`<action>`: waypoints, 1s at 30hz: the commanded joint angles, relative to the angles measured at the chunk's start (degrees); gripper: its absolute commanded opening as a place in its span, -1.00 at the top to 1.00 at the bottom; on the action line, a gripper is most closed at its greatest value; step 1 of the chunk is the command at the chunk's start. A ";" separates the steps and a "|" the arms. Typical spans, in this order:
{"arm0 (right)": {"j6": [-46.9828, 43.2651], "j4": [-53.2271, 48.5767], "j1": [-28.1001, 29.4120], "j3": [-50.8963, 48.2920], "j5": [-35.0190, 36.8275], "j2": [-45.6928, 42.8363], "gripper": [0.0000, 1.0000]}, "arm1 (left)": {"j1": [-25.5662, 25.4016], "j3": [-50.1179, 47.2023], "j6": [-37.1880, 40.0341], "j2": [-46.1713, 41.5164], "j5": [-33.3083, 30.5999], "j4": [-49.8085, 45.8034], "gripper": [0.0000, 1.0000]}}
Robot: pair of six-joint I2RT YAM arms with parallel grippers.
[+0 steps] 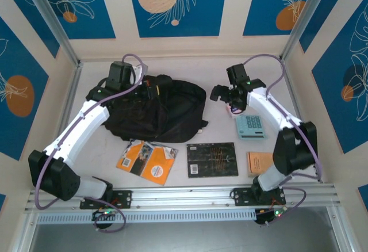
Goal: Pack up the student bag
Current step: Pick up the personal item from the middle-right of the table.
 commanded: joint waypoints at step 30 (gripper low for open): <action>-7.96 -4.57 -3.20 1.78 0.27 12.81 0.00 | 1.38 -0.81 -2.44 -0.79 3.82 2.60 1.00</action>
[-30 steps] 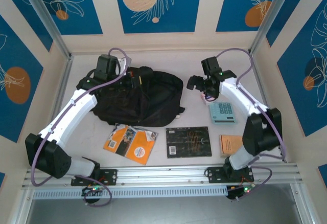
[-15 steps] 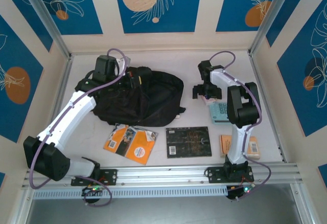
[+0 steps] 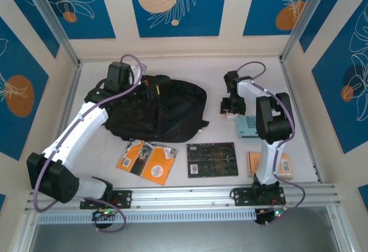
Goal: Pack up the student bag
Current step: Pick up the personal item from the middle-right of the table, then place the personal item in the student bag.
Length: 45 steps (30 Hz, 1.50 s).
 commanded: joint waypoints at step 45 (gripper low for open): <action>30.15 14.82 24.63 22.01 -37.24 3.81 -0.37 | 1.37 17.00 -0.43 2.97 1.50 -5.04 1.00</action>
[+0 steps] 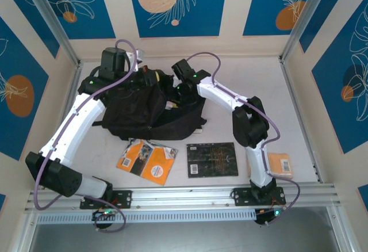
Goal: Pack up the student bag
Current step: Place the personal item in the student bag.
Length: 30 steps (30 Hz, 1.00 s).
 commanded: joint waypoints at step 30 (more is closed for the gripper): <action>0.09 14.81 1.97 -17.77 -6.24 -14.49 0.34 | 0.59 -12.46 1.89 -1.02 0.48 -0.02 -0.08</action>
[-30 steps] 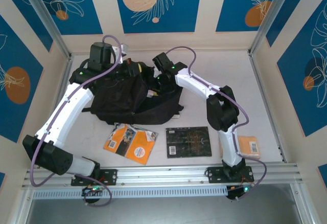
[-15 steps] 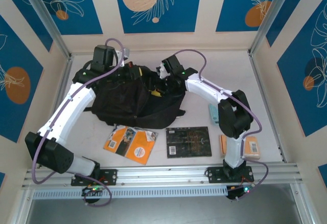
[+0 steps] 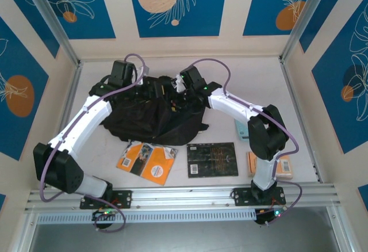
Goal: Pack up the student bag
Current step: Place the personal item in the student bag.
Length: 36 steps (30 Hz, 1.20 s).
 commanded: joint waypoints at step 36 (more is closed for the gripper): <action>-7.46 -21.94 0.13 -0.62 23.13 -15.38 -0.19 | 1.54 -1.72 0.66 -9.40 -14.81 -0.30 1.00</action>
